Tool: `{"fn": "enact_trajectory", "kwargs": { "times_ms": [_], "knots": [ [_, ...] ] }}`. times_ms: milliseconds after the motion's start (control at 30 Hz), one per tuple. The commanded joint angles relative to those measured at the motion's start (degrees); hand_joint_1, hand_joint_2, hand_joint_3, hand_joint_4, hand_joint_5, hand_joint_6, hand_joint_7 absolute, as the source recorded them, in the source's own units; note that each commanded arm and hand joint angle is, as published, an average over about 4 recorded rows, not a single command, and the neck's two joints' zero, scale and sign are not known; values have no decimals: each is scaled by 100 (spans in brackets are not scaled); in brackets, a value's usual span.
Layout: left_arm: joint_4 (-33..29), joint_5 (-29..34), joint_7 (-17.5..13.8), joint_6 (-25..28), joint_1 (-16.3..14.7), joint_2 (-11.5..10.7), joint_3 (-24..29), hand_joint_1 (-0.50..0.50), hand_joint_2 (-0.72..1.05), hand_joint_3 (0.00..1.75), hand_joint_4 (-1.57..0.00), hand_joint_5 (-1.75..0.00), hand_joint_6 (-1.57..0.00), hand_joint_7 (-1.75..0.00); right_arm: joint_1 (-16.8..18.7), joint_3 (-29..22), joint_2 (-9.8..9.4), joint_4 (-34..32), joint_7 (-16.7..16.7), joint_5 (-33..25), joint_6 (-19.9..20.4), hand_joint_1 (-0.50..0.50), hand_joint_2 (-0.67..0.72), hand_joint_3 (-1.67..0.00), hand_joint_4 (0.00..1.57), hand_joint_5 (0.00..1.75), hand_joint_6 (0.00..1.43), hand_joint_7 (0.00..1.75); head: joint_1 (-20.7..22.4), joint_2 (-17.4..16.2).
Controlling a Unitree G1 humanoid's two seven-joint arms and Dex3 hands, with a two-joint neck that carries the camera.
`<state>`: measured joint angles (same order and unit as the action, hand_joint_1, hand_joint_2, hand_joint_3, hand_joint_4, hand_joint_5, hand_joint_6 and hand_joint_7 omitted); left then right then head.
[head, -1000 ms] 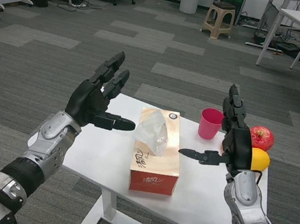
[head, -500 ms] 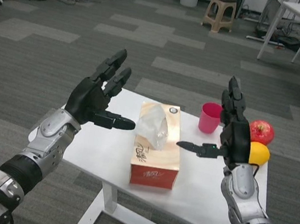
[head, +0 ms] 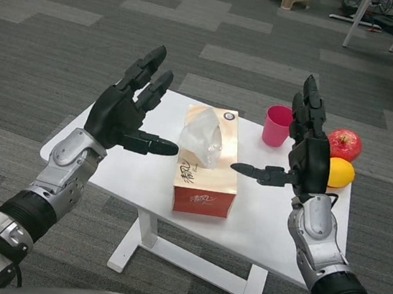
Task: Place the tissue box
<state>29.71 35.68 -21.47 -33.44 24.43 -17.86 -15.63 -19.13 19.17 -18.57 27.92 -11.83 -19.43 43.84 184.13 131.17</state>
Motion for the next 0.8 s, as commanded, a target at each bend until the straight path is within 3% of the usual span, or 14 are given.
{"fn": "enact_trajectory", "kwargs": {
  "times_ms": [33, 800],
  "knots": [
    [-106, 9, -7, 21, -87, 28, 34, 50, 52, 0, 0, 0, 0, 0, 103, -15, -29, -129, -38, -26, 58, -42, -10, -24, 1, 0, 0, 0, -23, -3],
    [-359, 9, -7, -23, -296, 2, 67, 50, 52, 0, 0, 0, 0, 0, 235, 58, 55, -320, -56, -21, 63, -45, -10, -24, 3, 0, 0, 0, -21, 159]
  ]
}}
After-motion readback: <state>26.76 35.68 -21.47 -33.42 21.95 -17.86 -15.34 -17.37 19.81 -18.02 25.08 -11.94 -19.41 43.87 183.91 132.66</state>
